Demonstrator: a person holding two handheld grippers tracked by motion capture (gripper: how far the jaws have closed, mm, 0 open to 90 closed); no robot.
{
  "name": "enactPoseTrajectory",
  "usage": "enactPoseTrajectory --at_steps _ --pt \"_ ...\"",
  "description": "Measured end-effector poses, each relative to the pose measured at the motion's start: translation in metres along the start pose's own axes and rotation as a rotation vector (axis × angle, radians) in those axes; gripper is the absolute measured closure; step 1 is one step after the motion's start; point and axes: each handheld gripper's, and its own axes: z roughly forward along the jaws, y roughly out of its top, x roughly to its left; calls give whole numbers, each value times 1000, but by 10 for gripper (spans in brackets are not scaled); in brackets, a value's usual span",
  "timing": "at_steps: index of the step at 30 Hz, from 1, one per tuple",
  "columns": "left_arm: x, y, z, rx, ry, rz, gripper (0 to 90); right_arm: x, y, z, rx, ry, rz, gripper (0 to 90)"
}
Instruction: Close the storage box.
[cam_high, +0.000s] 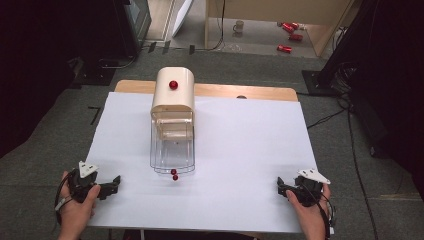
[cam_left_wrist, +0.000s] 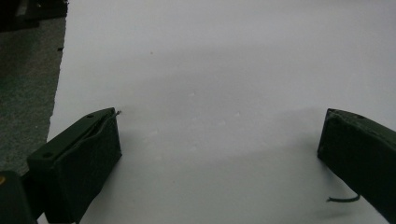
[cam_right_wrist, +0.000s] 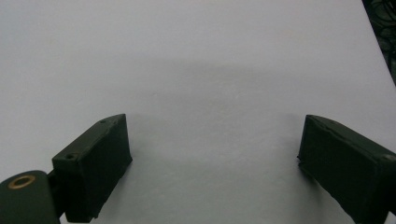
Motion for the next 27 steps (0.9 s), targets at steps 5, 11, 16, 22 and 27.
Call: enactPoseTrajectory --at_steps 5,11,16,22,27 --pt "0 0 0 0 0 1 0 4 0 -2 -8 -26 -11 92" --pt "0 0 0 -1 0 1 0 14 3 -5 5 -14 -10 92" --pt "0 0 0 -1 0 0 0 28 8 -10 -22 5 -7 95" --pt "0 0 0 -1 0 0 0 50 12 -16 -37 66 -28 96" --pt "0 0 0 -2 0 0 0 63 16 -20 -53 95 -35 97"
